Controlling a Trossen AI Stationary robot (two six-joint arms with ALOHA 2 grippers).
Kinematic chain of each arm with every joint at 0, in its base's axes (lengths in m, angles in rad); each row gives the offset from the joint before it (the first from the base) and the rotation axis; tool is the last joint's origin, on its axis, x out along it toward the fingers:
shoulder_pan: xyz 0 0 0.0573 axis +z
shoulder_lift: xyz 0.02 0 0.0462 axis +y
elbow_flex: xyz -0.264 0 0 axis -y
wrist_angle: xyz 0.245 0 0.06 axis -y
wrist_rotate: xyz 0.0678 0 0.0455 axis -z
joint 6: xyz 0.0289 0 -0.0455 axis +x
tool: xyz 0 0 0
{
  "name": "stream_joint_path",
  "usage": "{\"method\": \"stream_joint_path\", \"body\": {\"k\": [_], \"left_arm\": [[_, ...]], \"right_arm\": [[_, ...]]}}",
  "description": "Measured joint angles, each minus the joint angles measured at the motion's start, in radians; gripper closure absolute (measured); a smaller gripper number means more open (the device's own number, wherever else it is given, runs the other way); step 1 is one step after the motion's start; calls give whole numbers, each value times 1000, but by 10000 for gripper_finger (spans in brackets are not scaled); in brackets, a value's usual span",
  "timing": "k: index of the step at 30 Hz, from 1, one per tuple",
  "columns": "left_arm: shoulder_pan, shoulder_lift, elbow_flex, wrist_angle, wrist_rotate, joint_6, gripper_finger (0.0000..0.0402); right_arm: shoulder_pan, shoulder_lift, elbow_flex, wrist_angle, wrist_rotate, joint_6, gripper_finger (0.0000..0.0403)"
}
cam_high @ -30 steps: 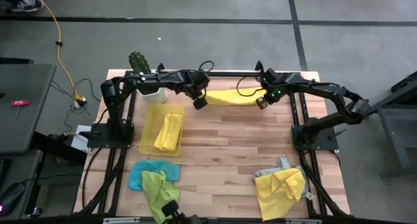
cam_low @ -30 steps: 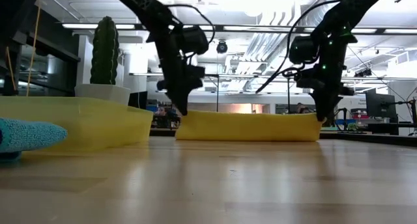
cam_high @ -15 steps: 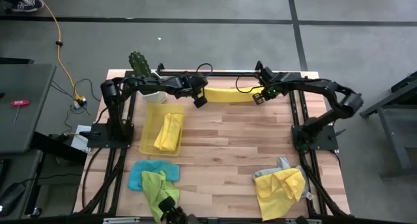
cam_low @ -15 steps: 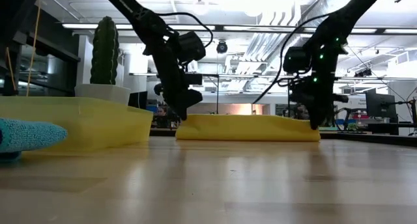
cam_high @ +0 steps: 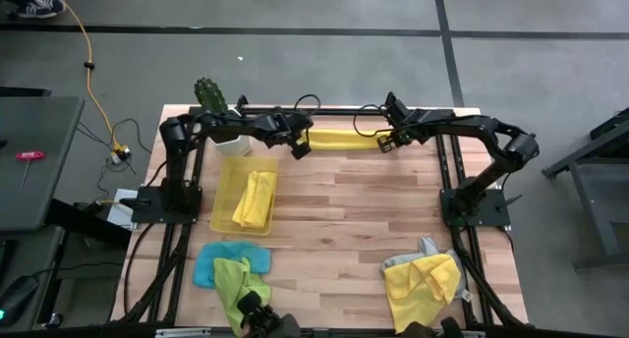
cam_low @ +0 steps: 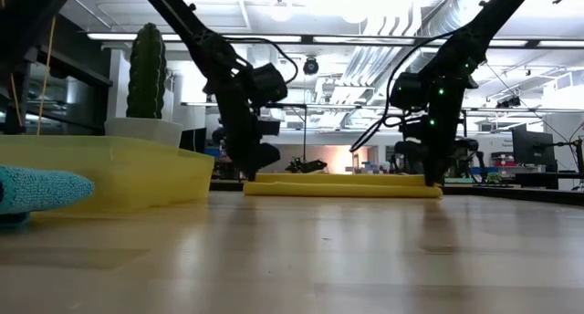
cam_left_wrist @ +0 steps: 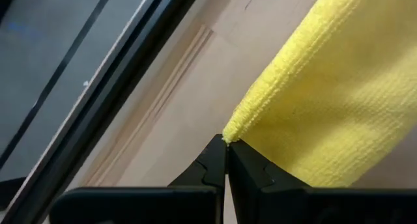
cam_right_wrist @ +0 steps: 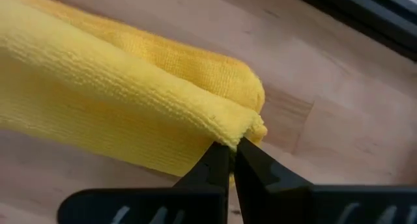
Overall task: Fold microfiber towels
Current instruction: Fold the top yellow microfiber towel
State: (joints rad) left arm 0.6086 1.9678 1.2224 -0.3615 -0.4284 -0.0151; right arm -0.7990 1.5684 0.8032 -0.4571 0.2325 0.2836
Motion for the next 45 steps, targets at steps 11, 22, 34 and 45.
{"method": "stream_joint_path", "body": {"k": [11, 22, 34, 45], "left_arm": [[0, 37, 0, 43, -34, 56, 382], [0, 29, 65, -36, -84, 147, 290], [0, -44, 115, -107, 200, 157, 257], [-20, -24, 115, 46, 390, 122, 259]], "right_arm": [[0, 0, 0, 26, 10, -4, 353], [0, -14, 0, 71, 81, -43, 217], [15, -54, 0, 132, -57, -93, 198], [85, -54, 0, 236, -171, -97, 199]]}}
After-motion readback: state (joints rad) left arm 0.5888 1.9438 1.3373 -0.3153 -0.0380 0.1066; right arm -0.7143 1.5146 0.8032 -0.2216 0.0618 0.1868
